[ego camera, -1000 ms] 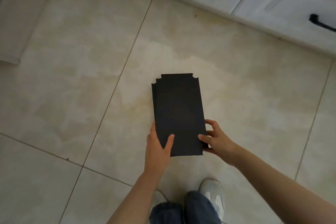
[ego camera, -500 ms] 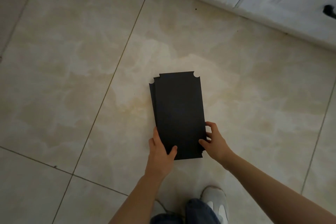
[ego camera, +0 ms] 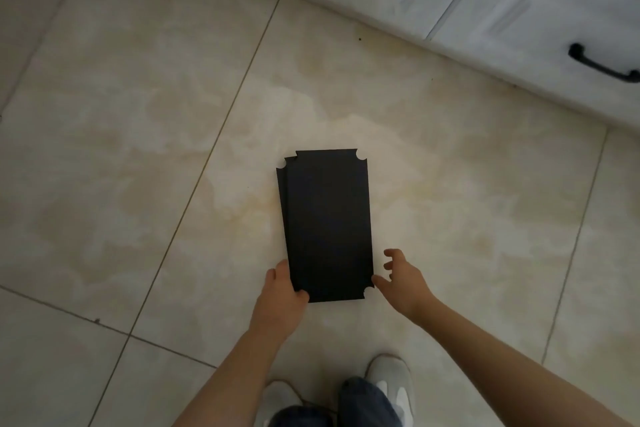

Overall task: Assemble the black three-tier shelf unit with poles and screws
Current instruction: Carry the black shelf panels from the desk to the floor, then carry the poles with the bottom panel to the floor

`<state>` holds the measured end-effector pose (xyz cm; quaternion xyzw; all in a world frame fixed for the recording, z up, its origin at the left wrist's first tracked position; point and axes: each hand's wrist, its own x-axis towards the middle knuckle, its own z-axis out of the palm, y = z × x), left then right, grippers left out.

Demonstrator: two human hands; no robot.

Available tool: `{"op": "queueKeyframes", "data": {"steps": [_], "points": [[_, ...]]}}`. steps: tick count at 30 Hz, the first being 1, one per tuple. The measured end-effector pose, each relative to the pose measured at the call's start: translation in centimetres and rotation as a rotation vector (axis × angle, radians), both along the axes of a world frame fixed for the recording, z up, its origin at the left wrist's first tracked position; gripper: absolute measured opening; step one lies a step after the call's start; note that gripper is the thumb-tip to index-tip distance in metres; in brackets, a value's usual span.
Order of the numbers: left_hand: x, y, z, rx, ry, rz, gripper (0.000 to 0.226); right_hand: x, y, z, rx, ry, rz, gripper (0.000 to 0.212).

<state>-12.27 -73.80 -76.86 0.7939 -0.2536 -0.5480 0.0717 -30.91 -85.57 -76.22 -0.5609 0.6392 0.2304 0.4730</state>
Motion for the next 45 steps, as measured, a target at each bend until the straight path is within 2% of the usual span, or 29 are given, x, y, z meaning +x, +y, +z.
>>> {"op": "queueKeyframes", "data": {"steps": [6,18,23,27,34,41,45], "points": [[2.2,-0.6,7.2,-0.131,-0.104,-0.093,0.054,0.6,-1.0,7.1,-0.056,0.020,0.208,0.052],[7.6,0.2,29.4,-0.117,-0.365,-0.185,0.045,8.3,-1.9,29.4,-0.246,-0.037,0.589,0.044],[7.0,2.9,39.5,-0.154,-0.406,-0.035,0.039,10.5,-0.8,39.1,-0.344,-0.088,0.692,0.045],[5.9,6.4,47.1,-0.202,-0.477,0.227,0.032,11.5,1.2,46.0,-0.375,-0.156,0.827,0.042],[1.1,15.4,58.2,-0.110,-0.646,0.442,0.029,12.3,6.5,56.3,-0.401,-0.290,1.171,0.041],[-5.3,23.7,64.8,0.068,-0.729,0.630,0.029,13.6,13.8,63.2,-0.476,-0.504,1.496,0.043],[-6.4,27.8,67.5,0.130,-0.786,0.778,0.030,15.1,18.7,66.4,-0.435,-0.579,1.621,0.043]]}}
